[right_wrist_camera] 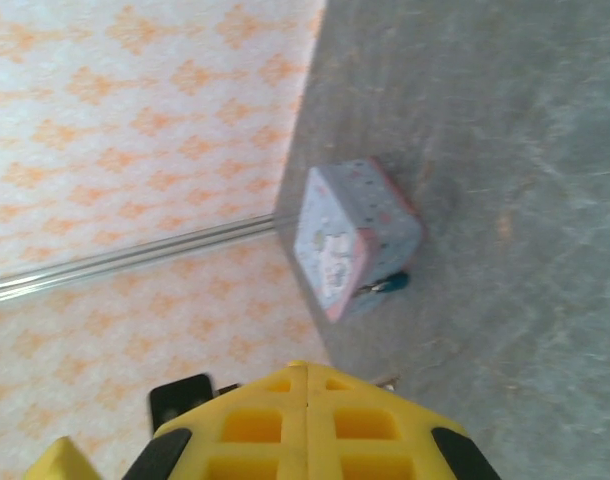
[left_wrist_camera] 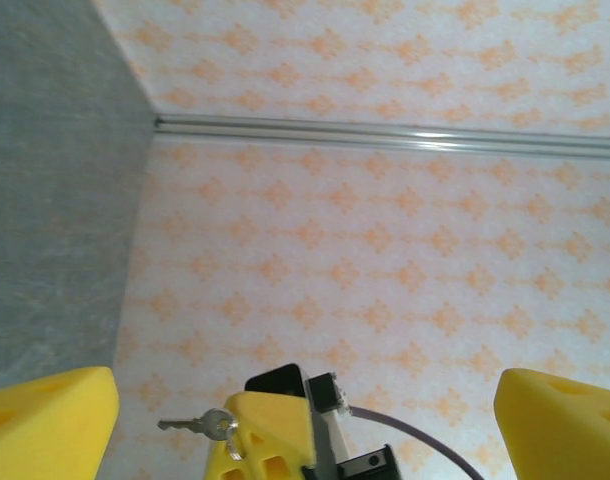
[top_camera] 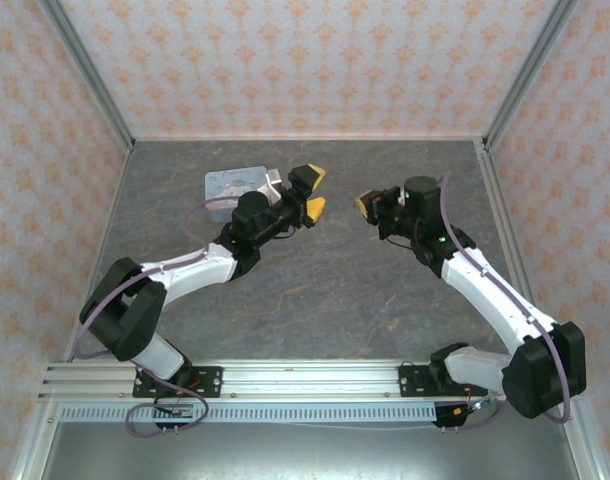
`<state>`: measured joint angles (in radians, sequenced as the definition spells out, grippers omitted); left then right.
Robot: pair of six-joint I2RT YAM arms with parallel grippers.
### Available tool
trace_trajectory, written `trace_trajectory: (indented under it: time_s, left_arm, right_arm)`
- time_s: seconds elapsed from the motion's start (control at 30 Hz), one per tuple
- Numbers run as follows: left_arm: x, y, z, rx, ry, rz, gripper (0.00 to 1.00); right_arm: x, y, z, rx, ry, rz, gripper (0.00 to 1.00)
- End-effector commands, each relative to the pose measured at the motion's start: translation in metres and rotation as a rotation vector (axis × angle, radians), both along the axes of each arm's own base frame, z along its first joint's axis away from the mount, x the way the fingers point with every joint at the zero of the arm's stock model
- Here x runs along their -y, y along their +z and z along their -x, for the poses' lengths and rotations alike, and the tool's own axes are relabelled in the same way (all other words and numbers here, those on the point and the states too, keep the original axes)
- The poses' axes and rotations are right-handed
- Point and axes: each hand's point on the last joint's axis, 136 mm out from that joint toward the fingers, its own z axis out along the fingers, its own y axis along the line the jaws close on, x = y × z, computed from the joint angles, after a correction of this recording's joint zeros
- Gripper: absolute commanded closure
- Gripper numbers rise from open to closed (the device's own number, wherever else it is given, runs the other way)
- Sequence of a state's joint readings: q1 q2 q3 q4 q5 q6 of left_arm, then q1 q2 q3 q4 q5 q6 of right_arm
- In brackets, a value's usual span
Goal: Unlock a padlock with a key
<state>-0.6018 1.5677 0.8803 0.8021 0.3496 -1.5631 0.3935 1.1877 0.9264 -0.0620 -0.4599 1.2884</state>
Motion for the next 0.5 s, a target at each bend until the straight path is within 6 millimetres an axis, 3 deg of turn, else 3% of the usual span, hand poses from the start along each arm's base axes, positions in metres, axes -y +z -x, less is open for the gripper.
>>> trace_trajectory:
  time_s: [0.0, 0.3, 0.47]
  left_arm:
    - [0.012, 0.033, 0.0, 0.084, -0.009, 0.093, 0.02]
    - [0.037, 0.031, 0.004, 0.078, -0.056, 0.119, 0.02]
    - [0.041, 0.026, 0.004, 0.069, -0.057, 0.121, 0.02]
  right_arm:
    - [-0.012, 0.028, -0.009, 0.066, 0.007, -0.049, 1.0]
    - [-0.039, 0.036, -0.005, 0.083, 0.051, -0.073, 1.0]
    - [-0.048, 0.036, -0.003, 0.083, 0.064, -0.074, 1.0]
